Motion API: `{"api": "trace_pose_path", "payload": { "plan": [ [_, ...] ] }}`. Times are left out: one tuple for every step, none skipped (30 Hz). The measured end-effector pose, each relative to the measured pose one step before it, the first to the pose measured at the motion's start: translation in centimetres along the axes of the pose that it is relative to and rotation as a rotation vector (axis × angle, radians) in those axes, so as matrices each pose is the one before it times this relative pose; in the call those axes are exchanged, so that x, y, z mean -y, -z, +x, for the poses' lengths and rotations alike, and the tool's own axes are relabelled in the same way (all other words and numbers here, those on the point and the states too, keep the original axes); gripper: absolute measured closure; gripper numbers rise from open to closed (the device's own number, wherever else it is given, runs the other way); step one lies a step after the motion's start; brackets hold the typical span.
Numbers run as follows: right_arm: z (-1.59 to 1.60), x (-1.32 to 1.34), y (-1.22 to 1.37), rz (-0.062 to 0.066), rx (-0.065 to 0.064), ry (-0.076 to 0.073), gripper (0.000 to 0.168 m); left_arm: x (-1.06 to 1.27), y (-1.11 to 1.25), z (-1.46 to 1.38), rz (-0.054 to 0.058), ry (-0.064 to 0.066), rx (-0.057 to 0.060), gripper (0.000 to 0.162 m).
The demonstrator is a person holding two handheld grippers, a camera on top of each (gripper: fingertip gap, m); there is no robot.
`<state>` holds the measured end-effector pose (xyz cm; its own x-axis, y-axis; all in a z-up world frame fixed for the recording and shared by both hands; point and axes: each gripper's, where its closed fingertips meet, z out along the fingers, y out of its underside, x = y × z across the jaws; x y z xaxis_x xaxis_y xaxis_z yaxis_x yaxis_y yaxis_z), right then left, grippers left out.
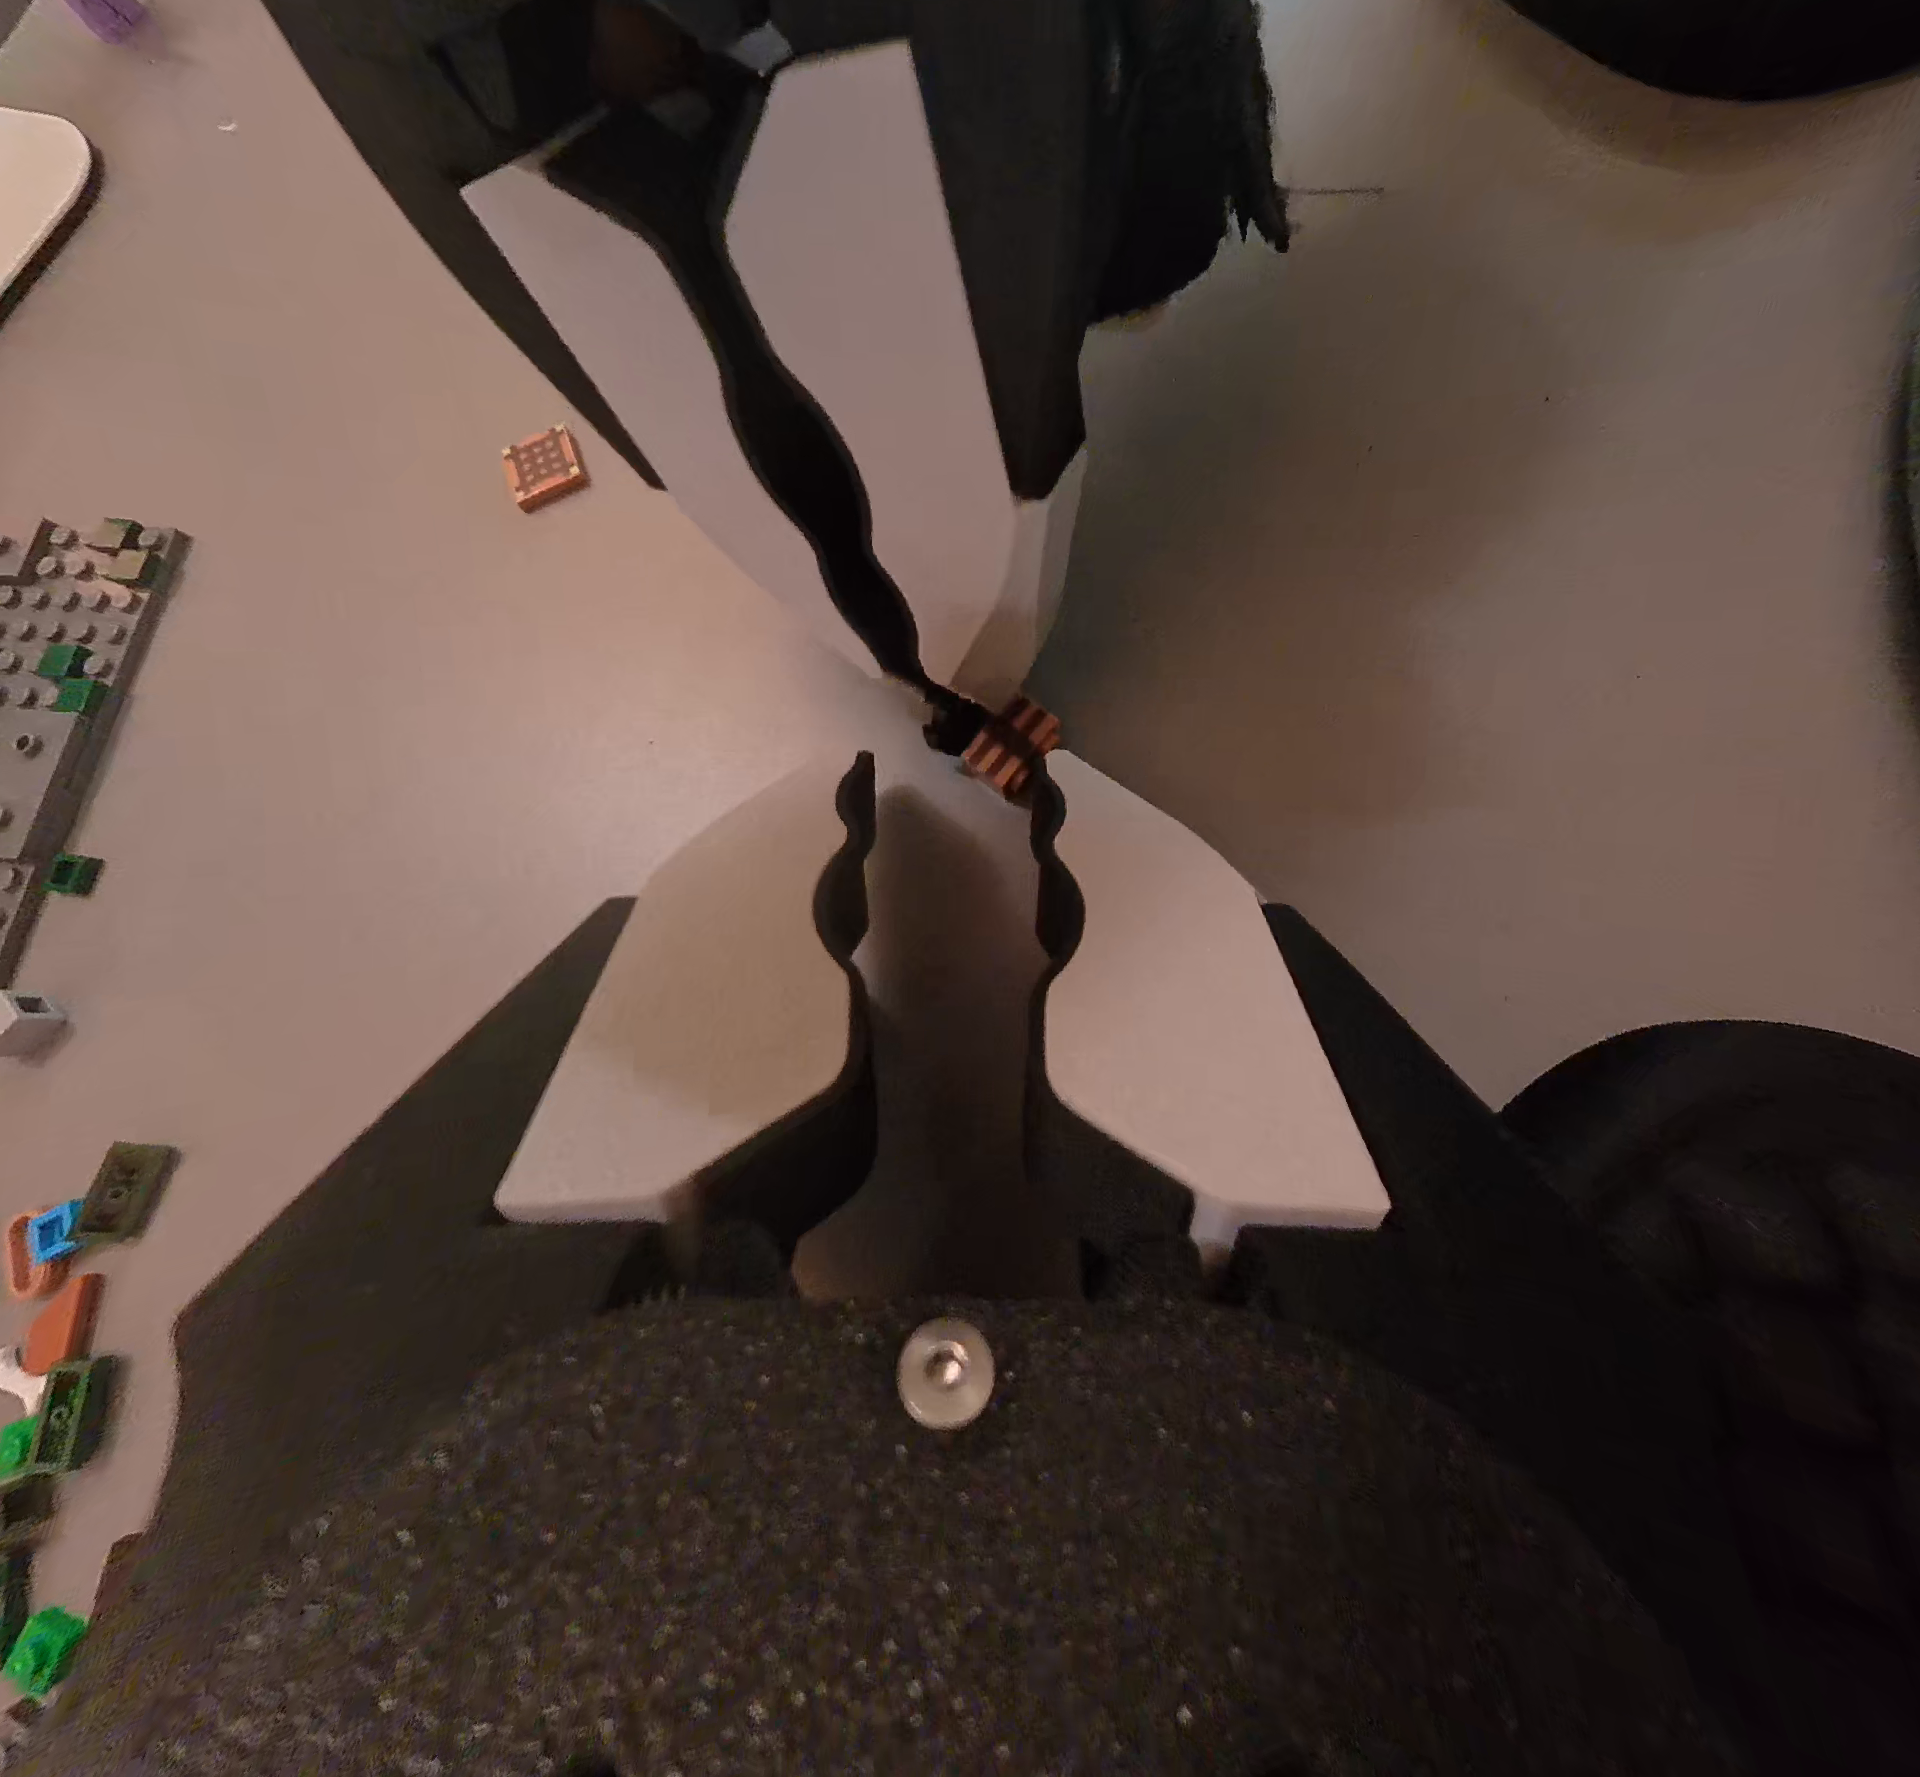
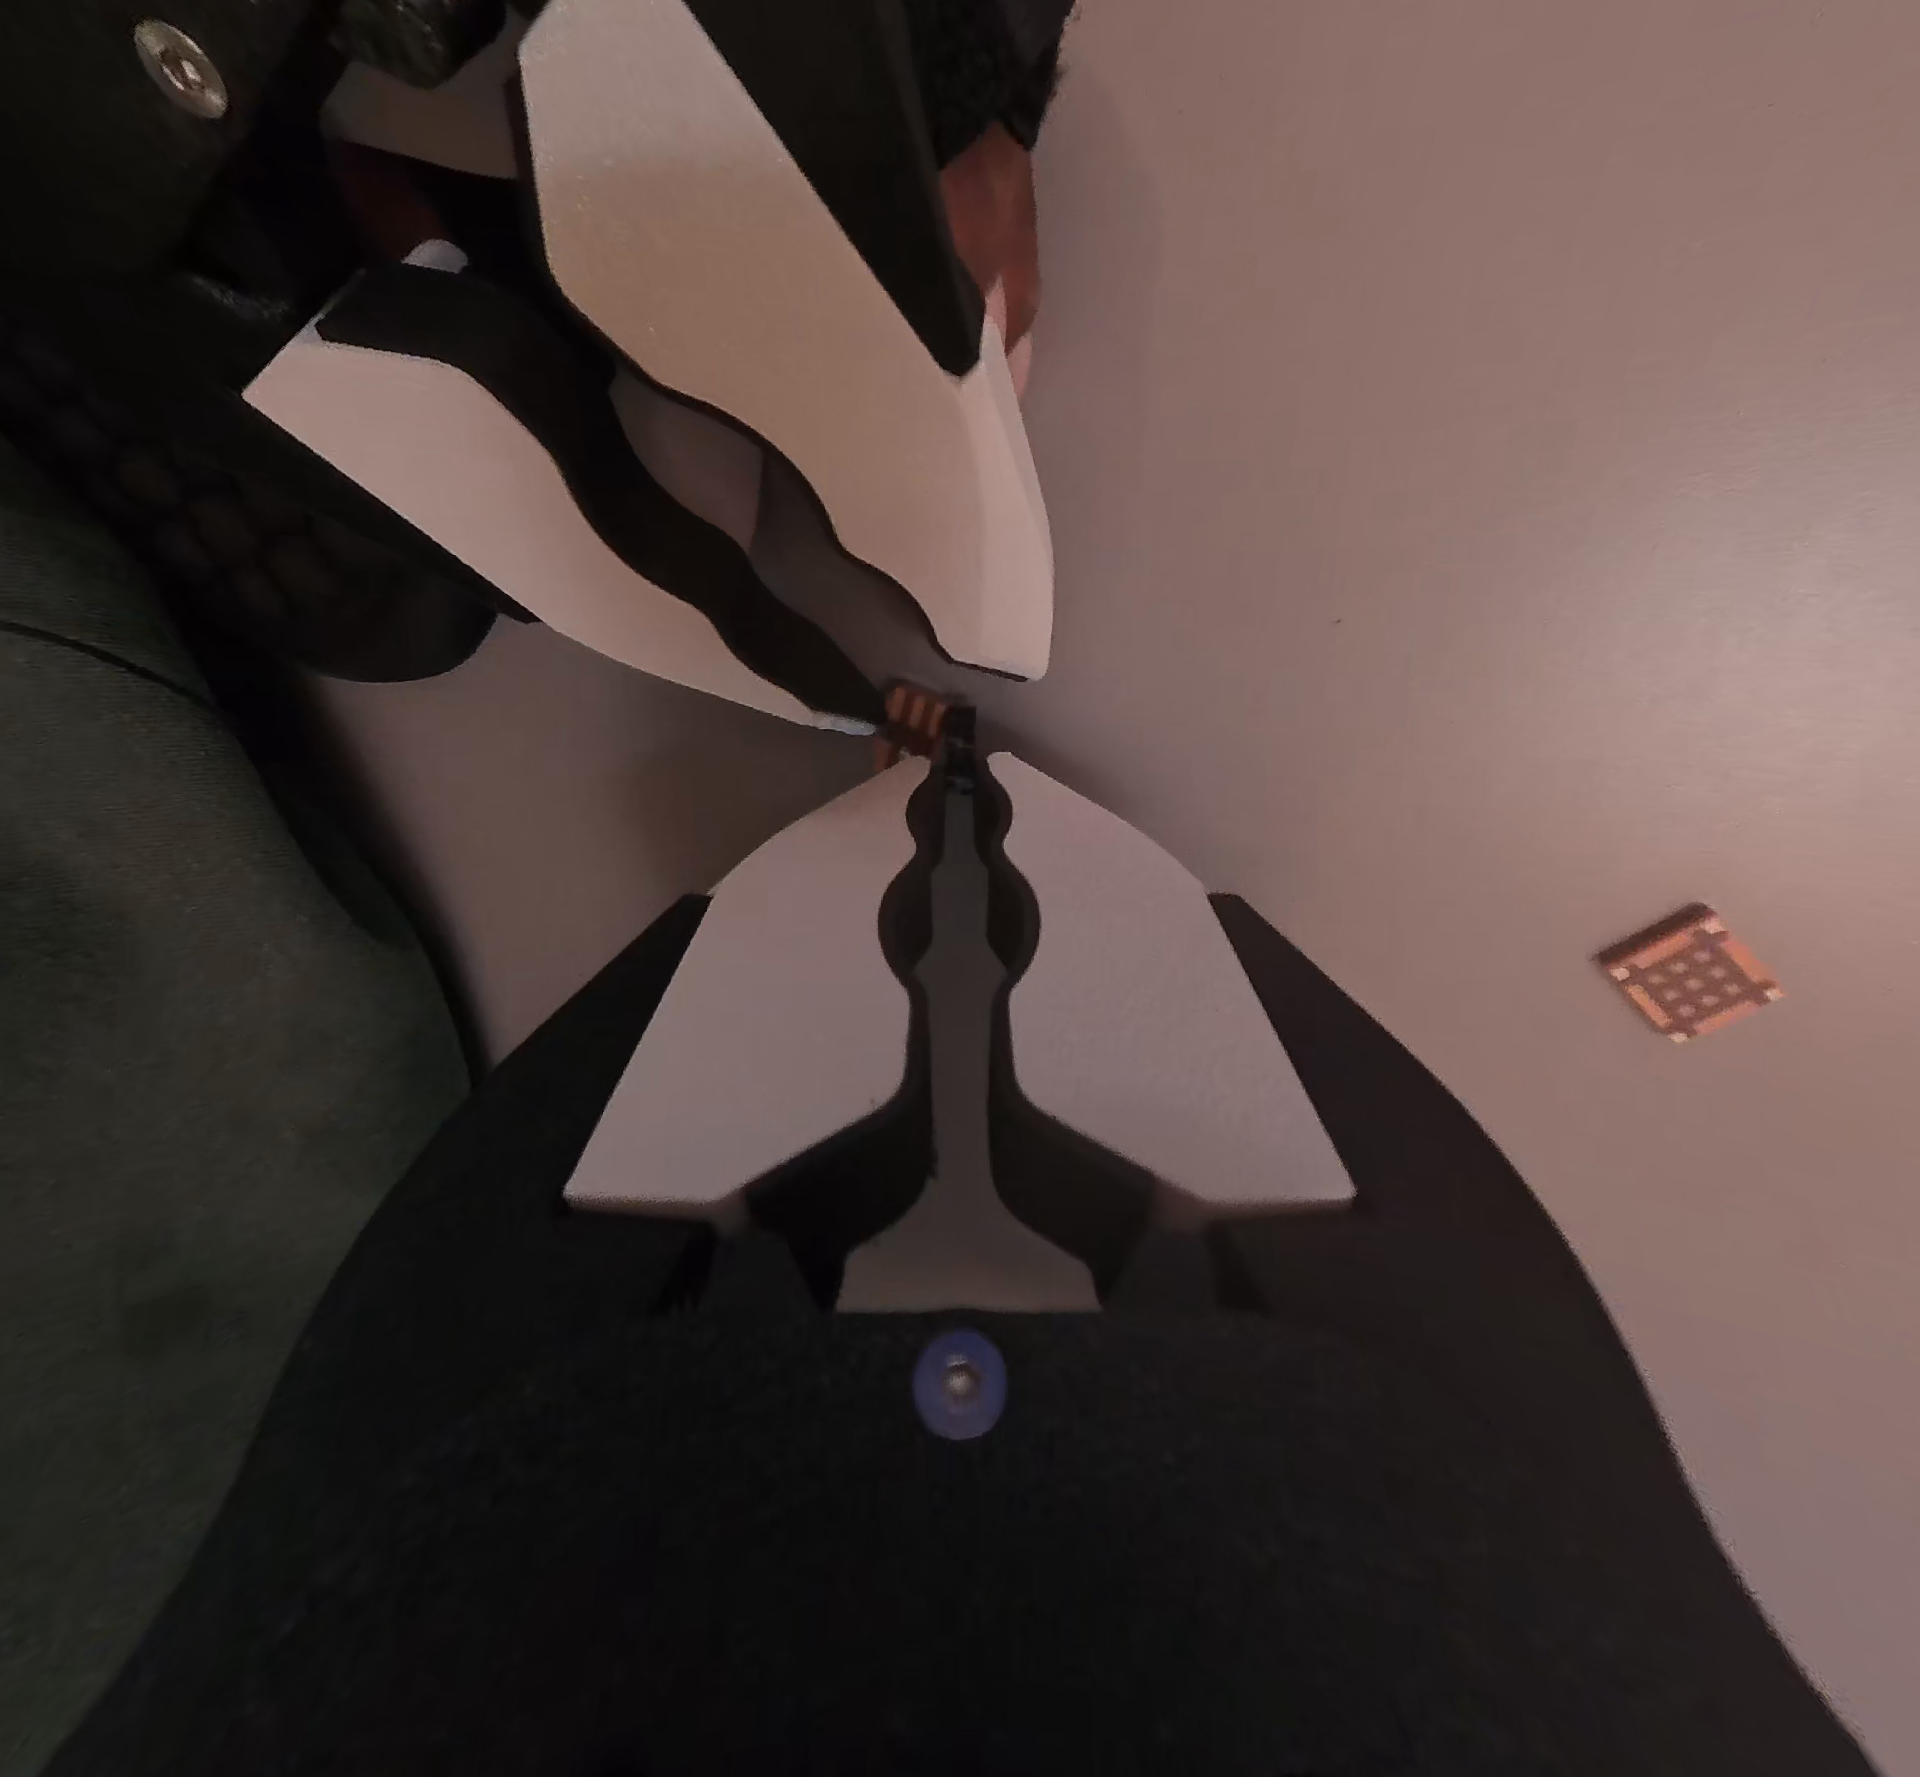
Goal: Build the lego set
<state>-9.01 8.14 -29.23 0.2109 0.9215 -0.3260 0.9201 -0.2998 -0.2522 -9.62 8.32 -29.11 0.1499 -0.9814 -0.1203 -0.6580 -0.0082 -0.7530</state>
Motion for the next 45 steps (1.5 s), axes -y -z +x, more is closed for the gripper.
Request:
{"api": "trace_pose_path", "payload": {
  "plan": [
    [-0.010, -0.028, -0.003, 0.0030, 0.0029, -0.0046, 0.164, 0.005, -0.005, 0.002, -0.0001, -0.0001, 0.0006, 0.134],
    [-0.005, -0.011, -0.003, 0.0035, 0.0021, -0.0034, 0.164, -0.003, 0.000, -0.010, -0.0003, 0.0008, 0.0004, 0.134],
    [-0.001, -0.013, 0.004, 0.0035, 0.0011, -0.0028, 0.164, 0.006, -0.005, 0.004, 0.0000, 0.0003, 0.0007, 0.134],
    [-0.002, -0.005, 0.002, 0.0033, 0.0011, -0.0026, 0.164, -0.001, 0.002, -0.004, -0.0001, 0.0003, 0.0013, 0.134],
    [-0.008, -0.012, -0.009, 0.0032, 0.0015, -0.0019, 0.164, 0.006, -0.005, 0.000, 0.0000, -0.0002, 0.0007, 0.134],
    [-0.001, -0.003, -0.005, 0.0034, 0.0020, -0.0027, 0.164, 0.001, 0.003, 0.002, 0.0001, -0.0003, 0.0012, 0.134],
    [0.006, -0.004, 0.009, 0.0036, 0.0022, -0.0025, 0.164, 0.000, 0.002, -0.006, 0.0000, -0.0003, 0.0010, 0.134],
    [0.009, -0.011, -0.008, 0.0035, 0.0024, -0.0027, 0.164, 0.001, 0.003, 0.002, 0.0001, 0.0000, 0.0013, 0.134],
    [0.007, -0.012, 0.003, 0.0038, 0.0024, -0.0029, 0.164, -0.002, 0.001, -0.005, -0.0002, 0.0007, 0.0008, 0.135],
    [-0.001, -0.016, 0.000, 0.0045, 0.0024, -0.0029, 0.164, -0.012, 0.012, 0.028, -0.0004, 0.0012, -0.0009, 0.135],
    [0.012, -0.038, -0.002, 0.0040, 0.0028, -0.0047, 0.164, -0.026, 0.028, 0.036, -0.0005, 0.0024, -0.0010, 0.135],
    [-0.024, -0.043, -0.007, 0.0041, 0.0040, -0.0050, 0.164, -0.016, 0.034, 0.006, 0.0002, 0.0022, 0.0002, 0.135],
    [-0.025, -0.051, -0.017, 0.0039, 0.0041, -0.0043, 0.164, -0.013, 0.019, 0.005, 0.0005, 0.0024, 0.0006, 0.135],
    [-0.023, -0.042, -0.001, 0.0042, 0.0037, -0.0038, 0.164, 0.001, 0.021, -0.020, 0.0010, 0.0012, 0.0017, 0.135],
    [-0.028, -0.036, -0.026, 0.0040, 0.0034, -0.0042, 0.164, -0.003, 0.006, -0.022, 0.0002, 0.0000, 0.0016, 0.136],
    [-0.011, -0.014, -0.016, 0.0035, 0.0030, -0.0038, 0.164, -0.009, -0.017, 0.002, -0.0016, -0.0007, -0.0001, 0.136],
    [-0.007, -0.014, 0.005, 0.0031, 0.0025, -0.0031, 0.164, 0.000, -0.022, 0.008, -0.0009, -0.0005, -0.0004, 0.136],
    [0.012, -0.011, -0.005, 0.0021, 0.0017, -0.0019, 0.164, 0.011, -0.012, 0.008, -0.0001, -0.0007, 0.0000, 0.136],
    [0.014, -0.018, -0.005, 0.0012, 0.0010, -0.0011, 0.164, 0.013, -0.011, 0.009, 0.0000, -0.0014, 0.0003, 0.136],
    [-0.001, -0.023, -0.002, 0.0018, 0.0009, -0.0007, 0.164, 0.003, 0.008, 0.017, 0.0003, -0.0023, 0.0012, 0.136],
    [-0.005, -0.009, 0.002, 0.0020, 0.0007, -0.0008, 0.164, 0.011, 0.000, 0.018, 0.0004, -0.0024, 0.0012, 0.137],
    [-0.001, -0.001, -0.008, 0.0019, 0.0009, -0.0013, 0.164, 0.005, 0.005, 0.009, 0.0004, -0.0020, 0.0012, 0.137],
    [0.007, -0.008, 0.006, 0.0018, 0.0005, -0.0008, 0.164, 0.004, 0.010, 0.028, 0.0003, -0.0029, 0.0008, 0.138],
    [0.020, 0.001, 0.007, 0.0015, -0.0002, -0.0011, 0.164, 0.011, 0.002, 0.051, 0.0004, -0.0033, -0.0011, 0.138],
    [0.020, -0.009, 0.007, 0.0017, -0.0006, -0.0010, 0.164, 0.003, 0.003, 0.063, -0.0003, -0.0008, -0.0021, 0.139],
    [0.035, -0.012, 0.029, 0.0017, -0.0017, -0.0002, 0.164, 0.006, -0.003, 0.104, -0.0005, 0.0012, -0.0041, 0.139],
    [0.053, -0.023, 0.028, 0.0015, -0.0019, -0.0002, 0.164, 0.001, 0.001, 0.156, -0.0010, 0.0032, -0.0070, 0.139],
    [0.054, -0.027, 0.030, 0.0018, -0.0019, -0.0004, 0.164, -0.011, 0.001, 0.140, -0.0024, 0.0050, -0.0054, 0.139],
    [0.065, -0.038, 0.049, 0.0025, -0.0022, -0.0011, 0.164, -0.001, 0.007, 0.114, -0.0022, 0.0063, -0.0020, 0.139],
    [0.080, -0.042, 0.039, 0.0034, -0.0016, -0.0023, 0.164, 0.034, 0.026, 0.123, 0.0003, 0.0106, -0.0032, 0.139],
    [0.088, -0.050, 0.057, 0.0042, -0.0013, -0.0025, 0.164, 0.084, 0.023, 0.140, 0.0022, 0.0179, -0.0045, 0.139],
    [0.080, -0.054, 0.060, 0.0055, -0.0018, -0.0024, 0.164, 0.121, 0.048, 0.048, 0.0040, 0.0233, 0.0004, 0.138],
    [0.093, -0.056, 0.061, 0.0073, -0.0022, -0.0024, 0.164, 0.122, 0.044, -0.019, -0.0005, 0.0256, 0.0063, 0.138],
    [0.087, -0.056, 0.067, 0.0080, -0.0024, -0.0022, 0.164, 0.119, 0.060, -0.077, -0.0032, 0.0228, 0.0120, 0.137],
    [0.084, -0.078, 0.065, 0.0087, -0.0019, -0.0023, 0.164, 0.131, 0.050, -0.027, -0.0036, 0.0149, 0.0116, 0.136],
    [0.081, -0.082, 0.073, 0.0100, -0.0009, -0.0033, 0.164, 0.103, 0.003, -0.058, -0.0064, 0.0088, 0.0152, 0.137],
    [0.071, -0.092, 0.072, 0.0106, 0.0001, -0.0043, 0.164, 0.030, -0.033, 0.002, -0.0115, -0.0020, 0.0140, 0.137],
    [0.069, -0.116, 0.073, 0.0111, 0.0006, -0.0043, 0.164, -0.032, -0.094, 0.058, -0.0155, -0.0117, 0.0132, 0.138],
    [0.075, -0.120, 0.086, 0.0113, -0.0003, -0.0038, 0.164, -0.014, -0.113, 0.093, -0.0144, -0.0166, 0.0138, 0.138],
    [0.073, -0.142, 0.105, 0.0118, -0.0006, -0.0032, 0.163, -0.051, -0.159, 0.127, -0.0168, -0.0172, 0.0113, 0.140],
    [0.072, -0.135, 0.126, 0.0124, 0.0007, -0.0037, 0.163, -0.096, -0.164, 0.080, -0.0201, -0.0154, 0.0118, 0.140],
    [0.059, -0.141, 0.136, 0.0136, 0.0019, -0.0047, 0.163, -0.065, -0.148, -0.140, -0.0165, -0.0115, 0.0221, 0.140],
    [0.074, -0.138, 0.158, 0.0141, 0.0016, -0.0049, 0.163, 0.044, -0.082, -0.122, -0.0091, -0.0085, 0.0159, 0.142],
    [0.099, -0.161, 0.175, 0.0136, 0.0000, -0.0041, 0.163, 0.022, -0.083, -0.092, -0.0101, -0.0005, 0.0070, 0.143],
    [0.101, -0.155, 0.179, 0.0135, -0.0013, -0.0030, 0.163, 0.063, -0.069, -0.124, -0.0065, 0.0106, 0.0039, 0.145]
  ]
}}
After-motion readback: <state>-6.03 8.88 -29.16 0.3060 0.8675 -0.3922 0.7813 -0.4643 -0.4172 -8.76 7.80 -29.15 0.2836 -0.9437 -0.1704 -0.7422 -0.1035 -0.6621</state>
